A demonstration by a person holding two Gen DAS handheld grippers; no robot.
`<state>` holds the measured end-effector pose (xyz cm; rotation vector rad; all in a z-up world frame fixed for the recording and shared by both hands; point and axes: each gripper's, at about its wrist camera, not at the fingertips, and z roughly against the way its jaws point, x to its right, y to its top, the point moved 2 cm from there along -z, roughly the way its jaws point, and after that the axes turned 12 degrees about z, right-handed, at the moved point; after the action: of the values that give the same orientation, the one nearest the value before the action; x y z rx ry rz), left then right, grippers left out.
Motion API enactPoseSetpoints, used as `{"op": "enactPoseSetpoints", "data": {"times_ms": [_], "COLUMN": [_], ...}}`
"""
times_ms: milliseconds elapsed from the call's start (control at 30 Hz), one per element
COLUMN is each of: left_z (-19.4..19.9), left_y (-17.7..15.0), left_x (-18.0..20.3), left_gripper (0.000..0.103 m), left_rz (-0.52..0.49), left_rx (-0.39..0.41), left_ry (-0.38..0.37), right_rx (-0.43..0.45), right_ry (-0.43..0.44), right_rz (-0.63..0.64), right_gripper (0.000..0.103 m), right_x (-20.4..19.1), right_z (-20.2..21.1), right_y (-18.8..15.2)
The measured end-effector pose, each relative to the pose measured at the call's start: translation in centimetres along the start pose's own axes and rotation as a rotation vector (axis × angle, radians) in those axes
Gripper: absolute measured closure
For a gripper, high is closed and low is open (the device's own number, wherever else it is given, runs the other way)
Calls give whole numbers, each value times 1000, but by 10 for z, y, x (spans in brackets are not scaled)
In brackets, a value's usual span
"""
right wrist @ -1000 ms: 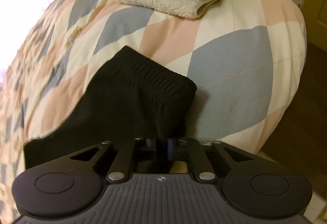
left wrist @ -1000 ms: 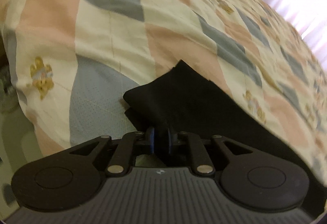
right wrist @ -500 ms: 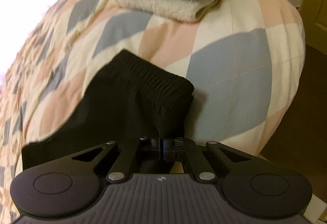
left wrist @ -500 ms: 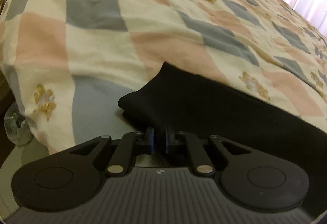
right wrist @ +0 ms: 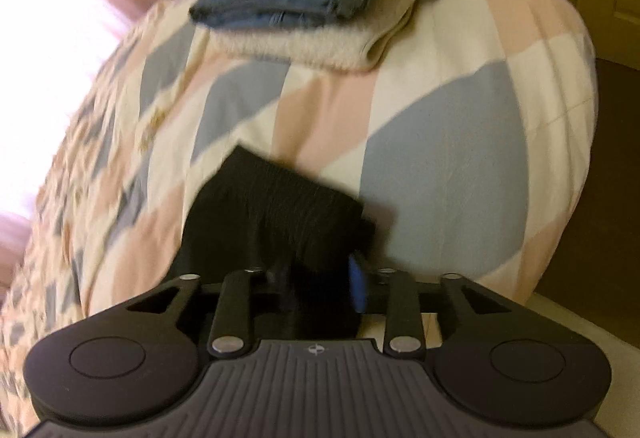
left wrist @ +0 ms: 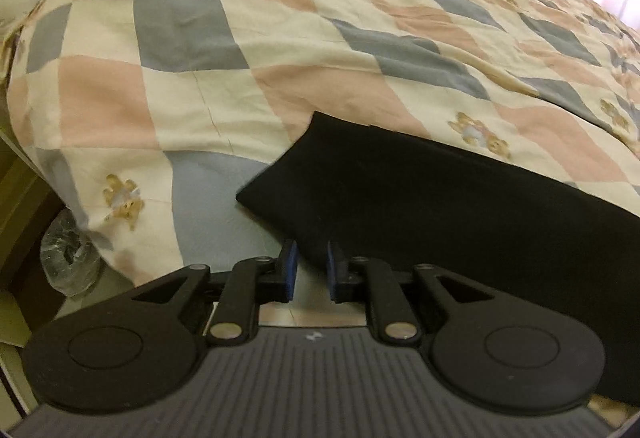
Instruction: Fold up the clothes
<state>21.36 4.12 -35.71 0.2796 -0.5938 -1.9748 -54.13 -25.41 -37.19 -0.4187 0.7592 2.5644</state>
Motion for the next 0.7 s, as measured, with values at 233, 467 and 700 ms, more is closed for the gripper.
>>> {"op": "enactPoseSetpoints", "data": {"times_ms": [233,467,700], "left_z": [46,57,88], "left_y": [-33,-84,-91], "left_x": [84,188,221], "left_gripper": [92,90,85], "left_rz": [-174,-373,-444], "left_rx": [1,-23,-80], "left_ry": [-104,-253,-218], "right_rx": [-39,98,-156], "right_ry": [-93,-221,-184], "right_rz": [162,488,671], "right_gripper": [78,61,63], "right_x": [-3,-70,-85], "right_z": [-12,30,-22], "right_y": [6,-15,-56]}}
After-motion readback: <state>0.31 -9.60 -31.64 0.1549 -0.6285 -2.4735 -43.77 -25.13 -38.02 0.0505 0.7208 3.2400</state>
